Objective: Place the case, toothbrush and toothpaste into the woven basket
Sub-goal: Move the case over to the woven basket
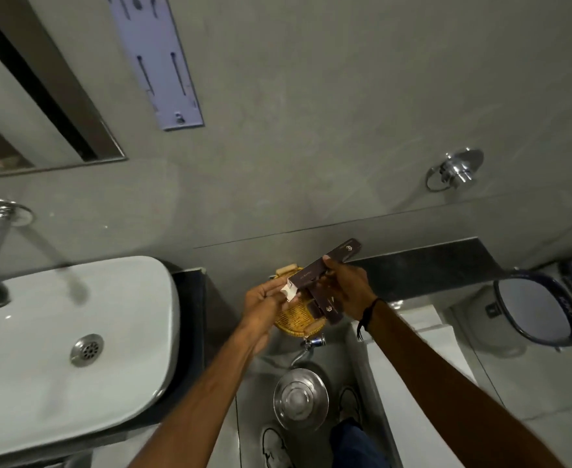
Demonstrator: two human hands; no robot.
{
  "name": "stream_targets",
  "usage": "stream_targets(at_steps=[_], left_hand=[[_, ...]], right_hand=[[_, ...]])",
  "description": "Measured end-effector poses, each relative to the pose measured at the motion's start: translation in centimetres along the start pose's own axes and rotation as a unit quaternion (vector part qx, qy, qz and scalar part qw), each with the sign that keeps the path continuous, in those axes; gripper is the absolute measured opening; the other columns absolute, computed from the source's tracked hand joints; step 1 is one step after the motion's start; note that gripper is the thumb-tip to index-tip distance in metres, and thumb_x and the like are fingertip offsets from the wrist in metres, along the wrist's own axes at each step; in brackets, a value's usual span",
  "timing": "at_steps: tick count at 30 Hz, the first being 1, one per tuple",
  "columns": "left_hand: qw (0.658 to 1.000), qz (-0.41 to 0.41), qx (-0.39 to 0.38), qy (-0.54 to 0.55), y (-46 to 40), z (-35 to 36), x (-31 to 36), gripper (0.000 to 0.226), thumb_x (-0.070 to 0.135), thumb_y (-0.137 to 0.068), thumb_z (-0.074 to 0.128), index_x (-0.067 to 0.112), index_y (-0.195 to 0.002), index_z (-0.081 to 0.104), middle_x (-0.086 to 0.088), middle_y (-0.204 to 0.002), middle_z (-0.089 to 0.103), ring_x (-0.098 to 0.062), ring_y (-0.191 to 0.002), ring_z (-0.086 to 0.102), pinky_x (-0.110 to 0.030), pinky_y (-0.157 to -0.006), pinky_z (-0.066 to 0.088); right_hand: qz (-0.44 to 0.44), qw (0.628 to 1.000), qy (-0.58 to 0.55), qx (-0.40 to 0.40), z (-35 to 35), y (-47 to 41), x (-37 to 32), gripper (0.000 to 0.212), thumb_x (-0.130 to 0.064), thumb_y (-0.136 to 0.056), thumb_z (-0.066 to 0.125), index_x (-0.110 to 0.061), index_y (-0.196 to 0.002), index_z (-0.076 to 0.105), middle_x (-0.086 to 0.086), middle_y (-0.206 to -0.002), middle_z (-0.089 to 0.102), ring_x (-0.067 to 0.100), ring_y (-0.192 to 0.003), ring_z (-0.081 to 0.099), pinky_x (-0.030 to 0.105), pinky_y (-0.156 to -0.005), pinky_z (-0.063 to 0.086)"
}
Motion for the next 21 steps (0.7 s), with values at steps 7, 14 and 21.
stream_targets(at_steps=[7, 14, 21], left_hand=[[0.961, -0.134, -0.004, 0.241, 1.1, 0.7, -0.1, 0.045, 0.024, -0.103, 0.047, 0.007, -0.079, 0.081, -0.012, -0.070, 0.079, -0.021, -0.058, 0.077, -0.027, -0.049, 0.060], [0.943, -0.180, 0.056, 0.273, 0.3, -0.6, -2.2, 0.028, 0.023, -0.103, 0.043, 0.008, -0.084, 0.058, -0.010, -0.047, 0.065, -0.019, -0.044, 0.060, -0.020, -0.066, 0.062], [0.959, -0.183, 0.156, 0.149, -1.0, -3.1, -3.9, 0.033, 0.036, -0.101, 0.056, 0.007, -0.086, 0.057, -0.005, -0.066, 0.049, -0.008, -0.043, 0.041, -0.015, -0.031, 0.031]], right_hand=[[-0.338, 0.899, 0.270, 0.059, 5.4, 6.7, -2.0, 0.031, -0.027, -0.086, 0.077, -0.012, -0.111, 0.065, 0.000, -0.104, 0.075, 0.012, -0.090, 0.071, 0.023, -0.083, 0.056], [-0.362, 0.868, 0.334, 0.062, 6.8, 7.9, -0.8, 0.031, -0.029, -0.085, 0.078, -0.012, -0.107, 0.064, 0.000, -0.102, 0.073, 0.005, -0.080, 0.066, 0.004, -0.070, 0.046], [-0.360, 0.890, 0.264, 0.098, 5.8, 7.0, -3.9, 0.025, -0.031, -0.093, 0.068, -0.011, -0.105, 0.059, 0.006, -0.101, 0.072, 0.018, -0.090, 0.072, 0.041, -0.080, 0.065]])
Point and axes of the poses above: each hand's wrist, its own y-axis away from the middle knuckle, its own z-axis out of the palm, x = y × z, the point moved 3 cm from there along -y, towards the middle knuckle
